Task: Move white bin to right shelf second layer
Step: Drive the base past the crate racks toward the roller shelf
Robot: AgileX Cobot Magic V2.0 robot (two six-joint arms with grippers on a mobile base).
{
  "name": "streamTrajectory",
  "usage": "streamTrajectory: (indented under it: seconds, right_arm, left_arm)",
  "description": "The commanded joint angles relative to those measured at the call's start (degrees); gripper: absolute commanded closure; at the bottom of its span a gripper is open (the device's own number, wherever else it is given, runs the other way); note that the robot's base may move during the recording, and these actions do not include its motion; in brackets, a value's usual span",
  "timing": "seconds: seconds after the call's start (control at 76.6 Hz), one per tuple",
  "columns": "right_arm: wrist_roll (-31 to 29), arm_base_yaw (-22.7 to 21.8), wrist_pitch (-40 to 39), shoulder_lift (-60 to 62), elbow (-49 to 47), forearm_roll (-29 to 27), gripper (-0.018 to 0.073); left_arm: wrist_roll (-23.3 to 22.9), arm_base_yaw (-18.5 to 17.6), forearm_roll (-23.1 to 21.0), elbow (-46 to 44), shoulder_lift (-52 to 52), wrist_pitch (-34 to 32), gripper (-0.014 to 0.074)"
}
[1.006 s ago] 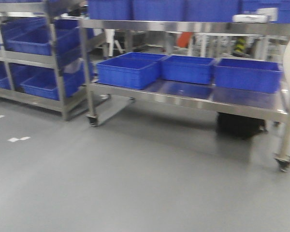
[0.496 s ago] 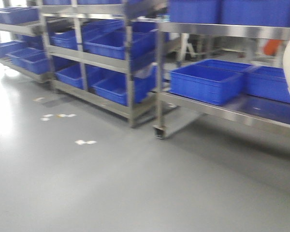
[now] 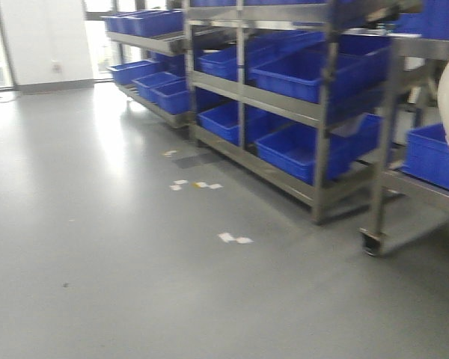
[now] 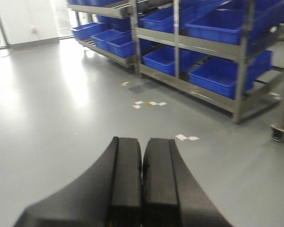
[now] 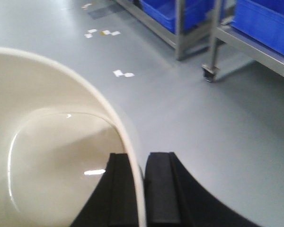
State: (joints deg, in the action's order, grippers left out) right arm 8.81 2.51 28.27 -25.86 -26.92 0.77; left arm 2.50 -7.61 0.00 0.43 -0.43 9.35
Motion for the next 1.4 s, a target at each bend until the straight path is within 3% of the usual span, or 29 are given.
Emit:
streamTrajectory:
  seconds: [0.0,1.384]
  right_arm:
    - [-0.15,-0.38,-5.28,-0.12,-1.84,0.18,0.0531]
    - [-0.15,-0.38,-5.28,-0.12,-1.84,0.18,0.0531]
  left_arm:
    - [-0.3,-0.19,0.0,2.11,-0.79,-4.91,0.0512]
    - [-0.3,-0.19,0.0,2.11,-0.79,-4.91,0.0512]
